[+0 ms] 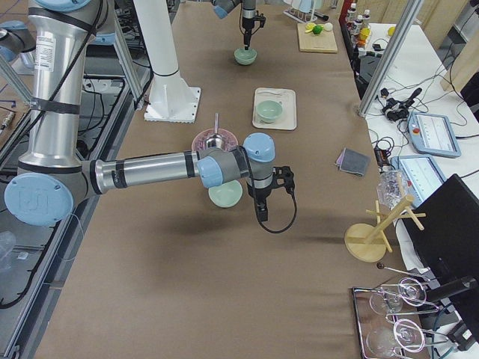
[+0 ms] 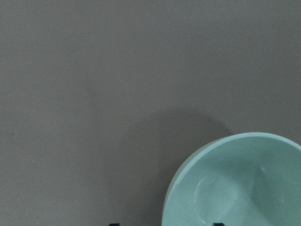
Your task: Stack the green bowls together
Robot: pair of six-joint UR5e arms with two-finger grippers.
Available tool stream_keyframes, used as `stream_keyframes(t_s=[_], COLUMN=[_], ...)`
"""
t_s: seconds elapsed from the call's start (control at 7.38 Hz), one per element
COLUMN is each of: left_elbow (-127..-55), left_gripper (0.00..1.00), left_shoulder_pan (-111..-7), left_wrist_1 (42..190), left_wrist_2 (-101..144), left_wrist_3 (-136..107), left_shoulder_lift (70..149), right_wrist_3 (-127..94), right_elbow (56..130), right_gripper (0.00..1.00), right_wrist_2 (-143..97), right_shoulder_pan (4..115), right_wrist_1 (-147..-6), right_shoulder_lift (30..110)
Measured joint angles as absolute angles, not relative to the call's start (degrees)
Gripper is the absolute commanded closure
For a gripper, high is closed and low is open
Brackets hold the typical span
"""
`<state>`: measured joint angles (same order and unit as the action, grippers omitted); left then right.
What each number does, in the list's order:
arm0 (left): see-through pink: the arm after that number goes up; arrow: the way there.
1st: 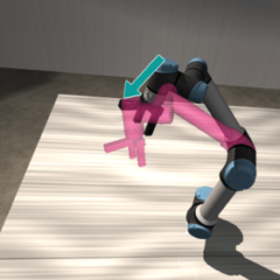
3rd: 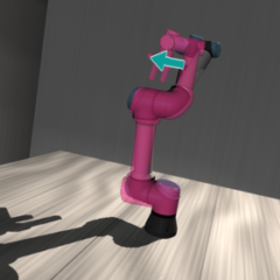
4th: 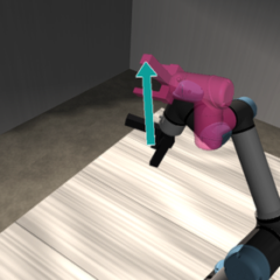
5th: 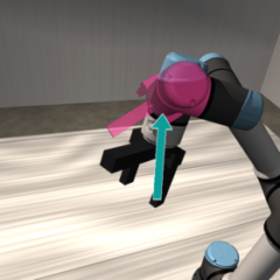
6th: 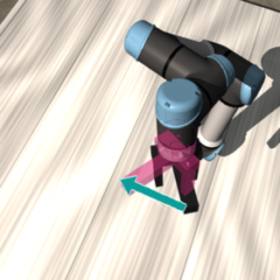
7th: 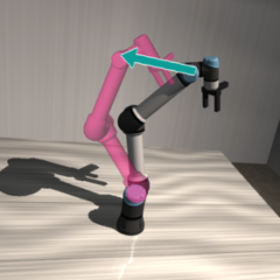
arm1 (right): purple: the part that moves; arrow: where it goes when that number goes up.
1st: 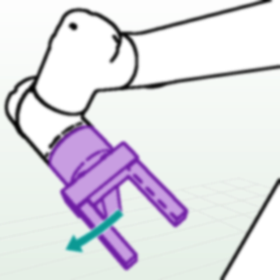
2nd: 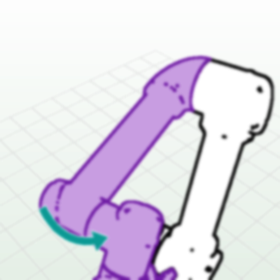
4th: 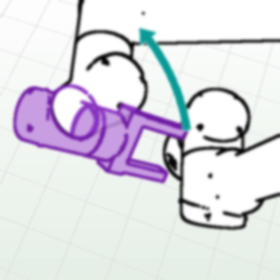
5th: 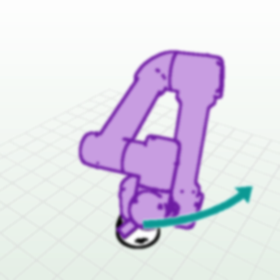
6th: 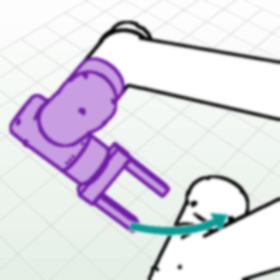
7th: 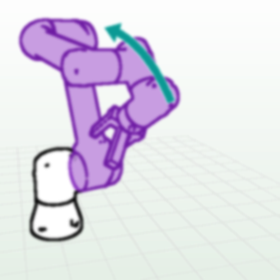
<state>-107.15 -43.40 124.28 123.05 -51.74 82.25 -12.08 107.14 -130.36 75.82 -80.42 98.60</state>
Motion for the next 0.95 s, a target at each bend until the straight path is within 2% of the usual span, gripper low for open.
stream_keyframes(t_s=[0.54, 0.95], left_elbow=[-107.6, -110.6], left_gripper=[1.00, 1.00], left_shoulder_pan=[-43.4, -43.5], left_wrist_1=[124.4, 124.1], left_wrist_2=[123.1, 123.4], left_wrist_3=[-51.8, -55.2], left_shoulder_lift=[82.3, 82.9], right_wrist_3=[-12.2, -12.2], right_elbow=[107.1, 107.1], right_gripper=[0.00, 0.00], right_wrist_2=[-130.3, -130.3], right_shoulder_pan=[75.6, 75.5], right_wrist_1=[-80.4, -80.4], right_shoulder_lift=[98.5, 98.6])
